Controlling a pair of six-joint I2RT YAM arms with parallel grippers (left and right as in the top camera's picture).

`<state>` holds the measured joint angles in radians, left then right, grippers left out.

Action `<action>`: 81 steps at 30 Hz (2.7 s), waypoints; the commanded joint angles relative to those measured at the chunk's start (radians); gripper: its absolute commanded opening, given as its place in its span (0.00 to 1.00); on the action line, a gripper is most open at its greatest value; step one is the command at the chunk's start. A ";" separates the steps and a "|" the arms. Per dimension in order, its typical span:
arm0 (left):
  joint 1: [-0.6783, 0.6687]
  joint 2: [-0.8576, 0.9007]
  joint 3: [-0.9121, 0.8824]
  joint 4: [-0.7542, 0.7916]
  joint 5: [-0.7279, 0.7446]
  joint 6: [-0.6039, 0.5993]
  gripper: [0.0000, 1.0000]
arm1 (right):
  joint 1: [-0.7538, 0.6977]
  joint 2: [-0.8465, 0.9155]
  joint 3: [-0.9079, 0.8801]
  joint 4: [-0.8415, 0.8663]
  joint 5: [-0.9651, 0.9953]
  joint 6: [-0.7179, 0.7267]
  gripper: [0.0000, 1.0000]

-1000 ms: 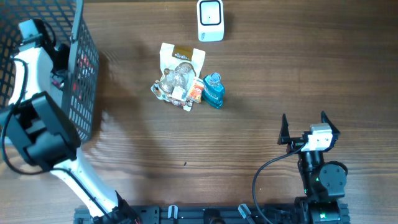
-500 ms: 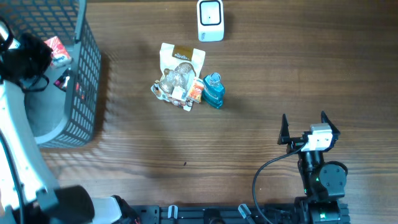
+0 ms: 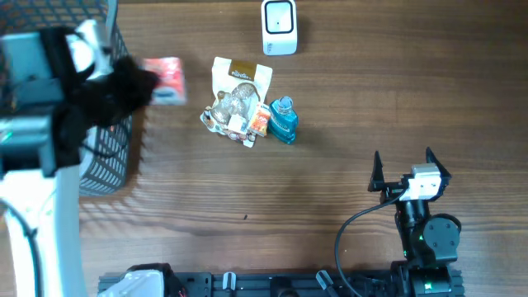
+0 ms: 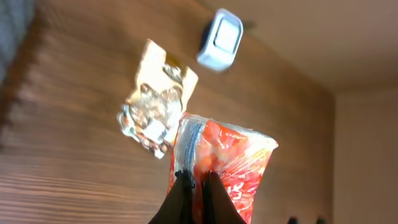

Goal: Scan the item barcode
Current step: 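Carry the red pack out and drop it on the pile, then lower the left gripper into the basket and grasp the black-red hex wrench packet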

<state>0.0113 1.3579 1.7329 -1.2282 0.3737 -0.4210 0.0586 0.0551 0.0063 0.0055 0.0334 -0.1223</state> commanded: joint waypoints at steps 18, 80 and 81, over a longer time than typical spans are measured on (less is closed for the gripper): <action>-0.359 0.711 -0.001 0.434 -0.244 -0.137 0.11 | 0.005 -0.004 -0.001 0.004 -0.008 -0.008 1.00; 0.373 0.636 -0.280 0.405 -0.329 -0.246 0.78 | 0.005 -0.004 -0.001 0.004 -0.008 -0.008 1.00; 0.372 0.636 -0.286 0.414 -0.329 -0.246 0.76 | 0.005 -0.004 -0.001 0.004 -0.008 -0.008 1.00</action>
<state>0.3912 1.9804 1.4708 -0.8326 0.0368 -0.6643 0.0586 0.0551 0.0063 0.0055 0.0334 -0.1223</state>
